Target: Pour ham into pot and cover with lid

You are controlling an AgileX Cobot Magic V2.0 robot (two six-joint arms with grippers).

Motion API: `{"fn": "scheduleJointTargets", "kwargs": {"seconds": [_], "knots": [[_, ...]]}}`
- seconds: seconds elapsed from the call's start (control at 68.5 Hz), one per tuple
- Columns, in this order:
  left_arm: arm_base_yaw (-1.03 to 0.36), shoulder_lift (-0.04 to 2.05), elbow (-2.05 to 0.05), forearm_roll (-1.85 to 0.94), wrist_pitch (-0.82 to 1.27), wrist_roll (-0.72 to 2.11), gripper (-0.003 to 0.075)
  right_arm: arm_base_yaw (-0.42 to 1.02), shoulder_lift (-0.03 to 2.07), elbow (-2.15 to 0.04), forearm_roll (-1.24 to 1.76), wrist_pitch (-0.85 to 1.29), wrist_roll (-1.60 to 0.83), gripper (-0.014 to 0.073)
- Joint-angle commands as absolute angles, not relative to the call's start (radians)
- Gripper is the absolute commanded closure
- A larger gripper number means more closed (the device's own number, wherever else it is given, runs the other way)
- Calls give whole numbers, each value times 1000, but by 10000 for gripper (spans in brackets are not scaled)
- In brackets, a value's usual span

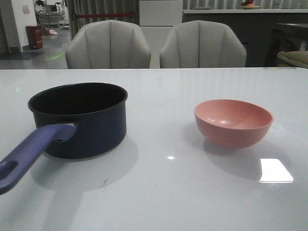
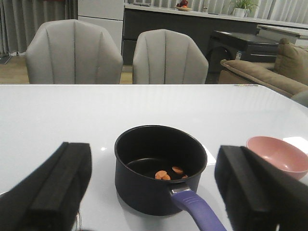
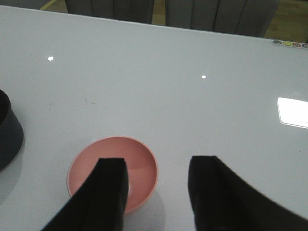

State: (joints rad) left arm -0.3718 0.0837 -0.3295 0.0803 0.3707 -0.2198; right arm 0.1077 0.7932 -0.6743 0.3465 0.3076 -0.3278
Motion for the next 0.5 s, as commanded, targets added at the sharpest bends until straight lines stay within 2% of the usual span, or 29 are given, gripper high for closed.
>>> {"fn": "scheduleJointTargets", "kwargs": {"seconds": [0.0,0.204,0.38,0.423,0.482], "knots": [[-379,95,-353,76,294,-221,157,108,665,-592,362,153,-341,174],[-379,95,-353,76,294,-221,157,108,382,-376,419,99,-341,174],[-379,95,-353,76,294,-221,157,108,260,-242,419,106,-341,180],[-379,95,-353,76,294,-221,157,108,255,-225,419,102,-341,200],[-379,95,-353,76,294,-221,157,108,256,-212,419,96,-341,267]]}}
